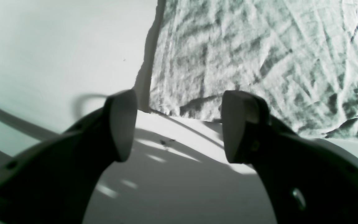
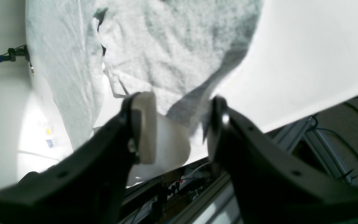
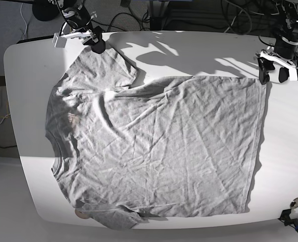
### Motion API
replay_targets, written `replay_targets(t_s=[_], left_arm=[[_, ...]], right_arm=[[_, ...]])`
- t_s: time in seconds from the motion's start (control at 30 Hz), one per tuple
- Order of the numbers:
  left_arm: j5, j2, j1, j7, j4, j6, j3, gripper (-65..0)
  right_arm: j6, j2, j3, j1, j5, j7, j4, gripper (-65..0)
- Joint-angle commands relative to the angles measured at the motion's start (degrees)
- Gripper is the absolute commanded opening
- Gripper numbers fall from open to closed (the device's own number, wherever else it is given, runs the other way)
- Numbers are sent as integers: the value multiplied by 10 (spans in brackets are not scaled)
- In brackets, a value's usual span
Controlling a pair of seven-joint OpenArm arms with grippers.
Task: Fold the T-shirt properly
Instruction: 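Lower both grippers and pinch the shirt's side edge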
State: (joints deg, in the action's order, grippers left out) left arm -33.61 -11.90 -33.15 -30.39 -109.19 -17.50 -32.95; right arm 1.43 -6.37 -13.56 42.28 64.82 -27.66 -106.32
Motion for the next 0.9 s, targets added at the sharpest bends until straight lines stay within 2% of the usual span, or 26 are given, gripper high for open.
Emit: replay_targets(t_s=[0.0, 0.07, 0.1, 0.43, 0.63, 0.77, 0.87], left_arm=[[-7, -7, 0, 14, 3, -1, -5, -246], [-8, -7, 0, 14, 8, -1, -5, -247], [-8, -7, 1, 14, 9, -1, -5, -247], [-8, -8, 57, 13, 91, -2, -3, -242], [-7, -23, 84, 12, 153, -3, 6, -242], [-7, -30, 98, 12, 188, -36, 12, -242], [-6, -31, 109, 12, 197, -41, 23, -242]], right_arm=[[6, -3, -3, 4, 8, 3, -7, -529], [6, -3, -3, 4, 8, 3, -7, -642], [6, -3, -3, 4, 8, 3, -7, -650], [6, -4, -3, -3, 7, -5, -7, -650], [6, -3, -3, -12, 7, -18, -6, -650], [6, -3, -3, -12, 7, -18, -6, -650], [6, -3, -3, -12, 7, -18, -6, -650]])
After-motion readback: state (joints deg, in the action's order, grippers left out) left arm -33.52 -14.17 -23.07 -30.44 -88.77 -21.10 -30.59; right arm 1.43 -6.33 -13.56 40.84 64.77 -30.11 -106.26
